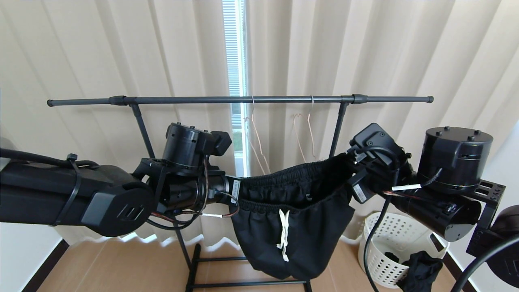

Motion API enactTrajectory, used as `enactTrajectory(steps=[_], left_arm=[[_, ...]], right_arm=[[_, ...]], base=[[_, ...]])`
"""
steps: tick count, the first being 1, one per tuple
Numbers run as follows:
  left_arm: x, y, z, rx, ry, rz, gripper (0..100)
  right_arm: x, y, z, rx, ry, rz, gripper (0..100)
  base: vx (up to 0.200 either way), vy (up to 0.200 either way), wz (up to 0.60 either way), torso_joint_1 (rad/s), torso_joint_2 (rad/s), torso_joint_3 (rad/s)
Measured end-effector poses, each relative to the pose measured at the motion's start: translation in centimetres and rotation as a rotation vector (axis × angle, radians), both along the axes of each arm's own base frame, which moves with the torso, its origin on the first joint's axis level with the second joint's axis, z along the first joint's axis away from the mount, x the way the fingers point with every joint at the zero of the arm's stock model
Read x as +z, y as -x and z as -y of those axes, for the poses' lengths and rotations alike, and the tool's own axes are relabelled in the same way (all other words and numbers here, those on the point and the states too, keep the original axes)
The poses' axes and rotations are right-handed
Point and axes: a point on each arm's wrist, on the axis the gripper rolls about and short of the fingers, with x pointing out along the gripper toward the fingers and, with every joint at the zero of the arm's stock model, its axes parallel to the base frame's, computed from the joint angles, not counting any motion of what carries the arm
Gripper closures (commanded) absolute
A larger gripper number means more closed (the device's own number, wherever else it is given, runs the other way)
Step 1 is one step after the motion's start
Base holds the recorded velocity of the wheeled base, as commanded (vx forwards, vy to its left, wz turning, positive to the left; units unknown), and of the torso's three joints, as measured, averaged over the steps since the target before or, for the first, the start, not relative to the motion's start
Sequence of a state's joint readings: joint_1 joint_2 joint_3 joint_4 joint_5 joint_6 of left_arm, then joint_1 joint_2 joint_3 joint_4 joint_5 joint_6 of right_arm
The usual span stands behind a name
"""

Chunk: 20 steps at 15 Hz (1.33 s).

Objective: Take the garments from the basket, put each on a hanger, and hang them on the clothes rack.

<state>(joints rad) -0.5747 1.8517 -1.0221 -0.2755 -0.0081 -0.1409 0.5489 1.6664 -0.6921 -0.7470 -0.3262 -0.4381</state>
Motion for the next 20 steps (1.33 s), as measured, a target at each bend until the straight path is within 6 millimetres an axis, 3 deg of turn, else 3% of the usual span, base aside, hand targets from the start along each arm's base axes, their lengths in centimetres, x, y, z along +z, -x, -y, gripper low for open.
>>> enactTrajectory(steps=[2, 3, 20], left_arm=[[0.0, 0.0, 0.0, -0.004, 0.024, 0.039, 100], [0.0, 0.1, 0.0, -0.007, 0.028, 0.05, 0], [0.5, 2.0, -0.9, -0.012, -0.021, 0.087, 0]], right_arm=[[0.0, -0.1, 0.3, -0.01, 0.001, 0.003, 100], [0.0, -0.2, 0.4, -0.015, 0.003, 0.003, 100], [1.2, -1.4, 2.9, -0.107, -0.002, 0.043, 100]], base=[[0.0, 0.0, 0.0, 0.0, 0.0, 0.0], [0.0, 0.0, 0.0, 0.0, 0.0, 0.0], [0.0, 0.0, 0.0, 0.0, 0.0, 0.0]])
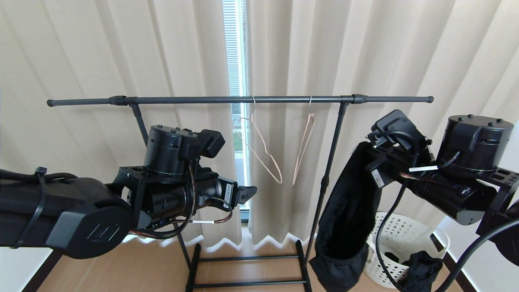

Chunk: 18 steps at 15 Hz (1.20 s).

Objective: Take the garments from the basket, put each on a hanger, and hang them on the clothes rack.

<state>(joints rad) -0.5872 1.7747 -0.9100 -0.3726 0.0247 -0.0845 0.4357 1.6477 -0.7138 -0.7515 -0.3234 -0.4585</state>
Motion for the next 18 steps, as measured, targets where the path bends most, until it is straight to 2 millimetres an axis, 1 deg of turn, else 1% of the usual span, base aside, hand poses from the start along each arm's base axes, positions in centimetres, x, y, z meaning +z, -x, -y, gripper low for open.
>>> enactTrajectory(steps=[1, 5, 7, 12, 14, 16, 18], left_arm=[[-0.3, -0.1, 0.1, 0.021, -0.014, 0.0, 0], [-1.6, -0.9, 1.2, 0.028, -0.008, 0.03, 0], [-2.3, -1.0, 1.3, 0.03, -0.02, 0.016, 0], [-2.7, -0.9, 1.9, 0.02, -0.023, 0.006, 0], [-2.5, -1.1, 2.3, 0.019, -0.01, 0.015, 0], [-1.9, -2.0, 3.0, 0.051, 0.01, 0.038, 0], [-1.3, -3.4, 3.9, 0.1, 0.019, 0.067, 0]], right_arm=[[0.0, 0.0, 0.0, -0.002, 0.0, 0.0, 100], [0.1, -0.1, 0.2, -0.006, 0.01, 0.005, 100], [0.0, -0.1, 0.5, -0.012, 0.02, 0.001, 100], [0.0, -0.2, 0.7, -0.019, 0.03, 0.002, 100], [0.0, -0.3, 1.0, -0.027, 0.047, 0.003, 100], [0.0, -0.3, 1.2, -0.034, 0.05, 0.002, 100], [-0.1, -0.4, 1.2, -0.035, 0.051, 0.002, 100]], base=[[0.0, 0.0, 0.0, 0.0, 0.0, 0.0], [0.2, 0.0, 0.0, -0.009, 0.0, 0.006], [0.2, 0.0, 0.0, 0.015, 0.01, 0.0], [0.0, 0.0, 0.0, 0.0, 0.0, 0.0], [0.0, 0.0, 0.0, 0.0, 0.0, 0.0], [0.0, 0.0, 0.0, 0.0, 0.0, 0.0], [0.0, 0.0, 0.0, 0.0, 0.0, 0.0]])
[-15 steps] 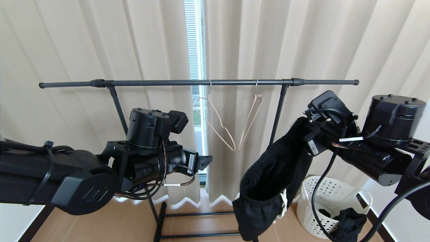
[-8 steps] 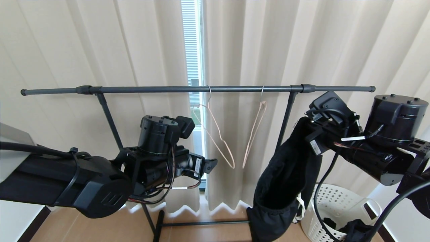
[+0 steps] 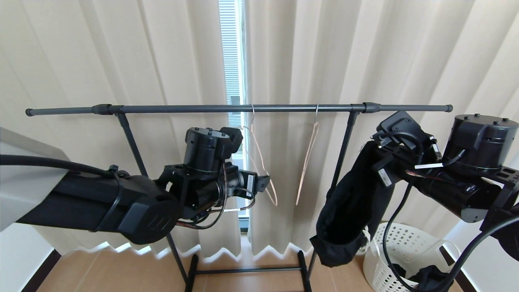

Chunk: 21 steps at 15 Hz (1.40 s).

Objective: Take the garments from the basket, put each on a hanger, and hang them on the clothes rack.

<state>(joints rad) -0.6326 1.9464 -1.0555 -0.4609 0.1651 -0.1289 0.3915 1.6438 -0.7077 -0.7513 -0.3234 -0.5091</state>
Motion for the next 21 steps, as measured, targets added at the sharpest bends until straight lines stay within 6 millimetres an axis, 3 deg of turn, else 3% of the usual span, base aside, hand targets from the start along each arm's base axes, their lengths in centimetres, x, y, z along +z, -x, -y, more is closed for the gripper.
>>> enactTrajectory(steps=[7, 15, 21], left_arm=[[-0.5, -4.8, 3.2, 0.102, -0.015, 0.026, 0], [-2.7, -9.8, 4.8, 0.237, -0.056, 0.064, 0], [-4.0, -11.2, 5.2, 0.253, -0.093, 0.026, 0]], right_arm=[[0.0, 0.0, 0.0, -0.001, 0.0, 0.0, 100], [0.2, 0.1, 0.1, -0.002, -0.003, 0.006, 100], [0.1, 0.1, 0.1, -0.001, -0.002, 0.004, 100]], base=[[0.0, 0.0, 0.0, 0.0, 0.0, 0.0], [0.0, 0.0, 0.0, 0.0, 0.0, 0.0], [0.0, 0.0, 0.0, 0.0, 0.0, 0.0]])
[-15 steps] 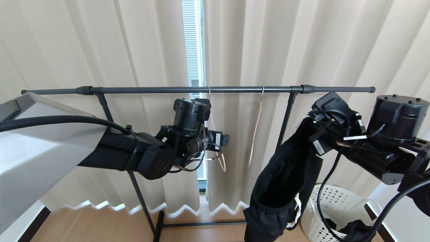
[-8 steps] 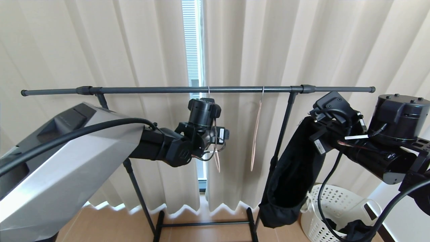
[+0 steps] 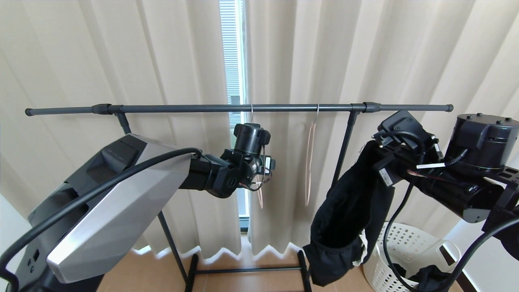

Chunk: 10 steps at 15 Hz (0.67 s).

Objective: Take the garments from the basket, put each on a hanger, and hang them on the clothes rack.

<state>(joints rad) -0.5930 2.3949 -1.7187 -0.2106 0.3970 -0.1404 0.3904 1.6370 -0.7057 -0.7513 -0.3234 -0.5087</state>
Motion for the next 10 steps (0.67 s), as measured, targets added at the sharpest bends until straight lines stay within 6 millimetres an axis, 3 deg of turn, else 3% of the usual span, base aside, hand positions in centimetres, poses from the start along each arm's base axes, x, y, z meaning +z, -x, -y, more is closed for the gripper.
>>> enactTrajectory(steps=[6, 7, 10], left_arm=[[-0.67, -0.23, 0.1, 0.003, -0.005, -0.009, 0], [-0.75, -0.21, 0.09, 0.004, -0.005, -0.011, 100], [-0.87, -0.17, 0.01, 0.022, -0.016, -0.01, 100]], right_arm=[[-0.11, 0.03, -0.01, 0.001, 0.007, -0.003, 100], [-0.11, 0.03, -0.01, 0.002, 0.007, -0.003, 100], [-0.15, 0.02, 0.02, 0.0, 0.007, -0.005, 100]], base=[[0.0, 0.0, 0.0, 0.0, 0.0, 0.0], [0.0, 0.0, 0.0, 0.0, 0.0, 0.0], [0.0, 0.0, 0.0, 0.0, 0.0, 0.0]])
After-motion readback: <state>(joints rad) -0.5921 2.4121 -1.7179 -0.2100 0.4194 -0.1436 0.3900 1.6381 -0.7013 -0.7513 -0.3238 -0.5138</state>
